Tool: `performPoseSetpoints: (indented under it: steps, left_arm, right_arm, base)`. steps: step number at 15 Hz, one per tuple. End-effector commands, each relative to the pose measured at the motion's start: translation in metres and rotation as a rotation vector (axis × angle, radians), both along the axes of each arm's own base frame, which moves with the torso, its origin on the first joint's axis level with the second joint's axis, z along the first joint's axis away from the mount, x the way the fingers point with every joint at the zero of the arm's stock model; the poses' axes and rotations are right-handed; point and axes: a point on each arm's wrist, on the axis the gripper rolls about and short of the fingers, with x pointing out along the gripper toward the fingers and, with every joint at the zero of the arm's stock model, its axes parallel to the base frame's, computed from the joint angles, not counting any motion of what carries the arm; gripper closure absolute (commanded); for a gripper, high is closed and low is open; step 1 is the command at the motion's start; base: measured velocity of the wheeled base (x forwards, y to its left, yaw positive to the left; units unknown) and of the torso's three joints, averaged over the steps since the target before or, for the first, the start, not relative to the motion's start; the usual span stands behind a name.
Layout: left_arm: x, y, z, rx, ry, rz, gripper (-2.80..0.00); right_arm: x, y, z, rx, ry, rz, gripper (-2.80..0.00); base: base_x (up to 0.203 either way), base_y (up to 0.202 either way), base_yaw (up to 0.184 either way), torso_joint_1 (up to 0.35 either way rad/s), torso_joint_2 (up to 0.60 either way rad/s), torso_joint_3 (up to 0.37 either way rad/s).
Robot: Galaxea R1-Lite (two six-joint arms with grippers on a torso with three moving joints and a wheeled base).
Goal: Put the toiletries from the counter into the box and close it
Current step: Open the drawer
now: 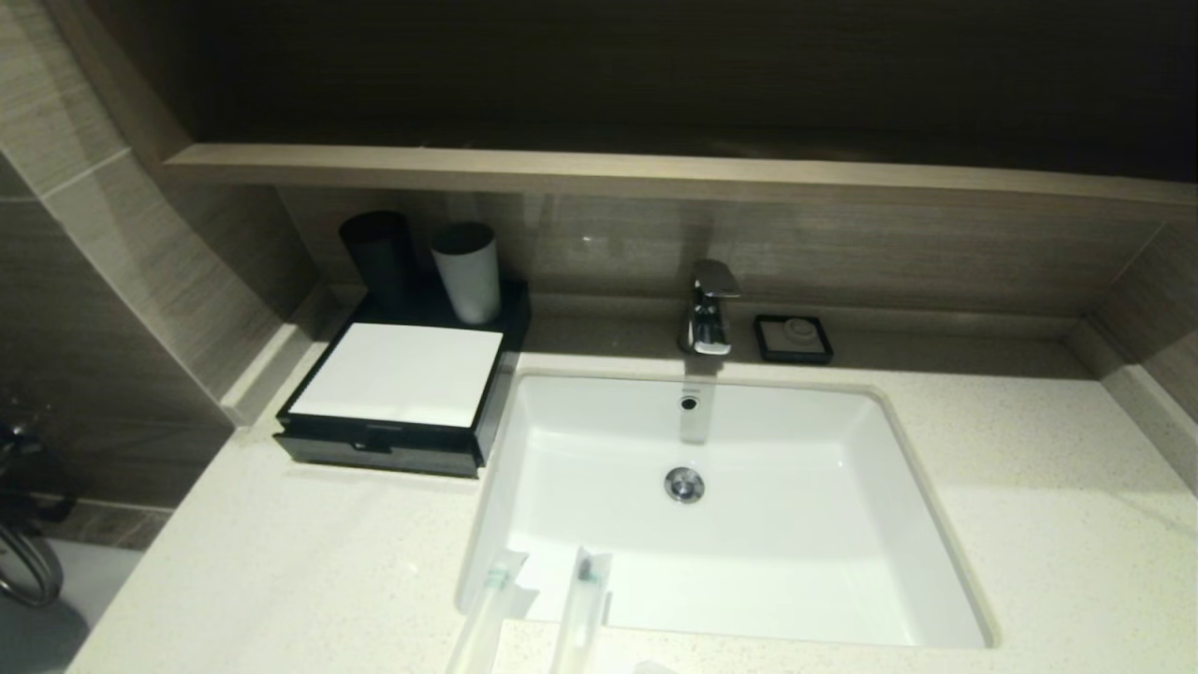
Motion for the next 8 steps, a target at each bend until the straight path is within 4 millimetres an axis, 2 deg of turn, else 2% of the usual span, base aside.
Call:
performPoseSetpoints:
  steps: [1,8]
  left_arm:
    - [0.0001,0.0,0.0001,0.0,0.001,0.001,0.0]
    - [0.0001,0.0,0.0001,0.0,0.001,0.001,0.0]
  right_arm:
    - [-0.0001,0.0,-0.0001,-0.001,-0.001,0.0,0.0]
    - [-0.0001,0.0,-0.0001,0.0,-0.001,0.0,0.0]
  base:
    - [0.0,0.0,0.0,0.0,0.0,0.0]
    - [0.0,0.0,0.0,0.0,0.0,0.0]
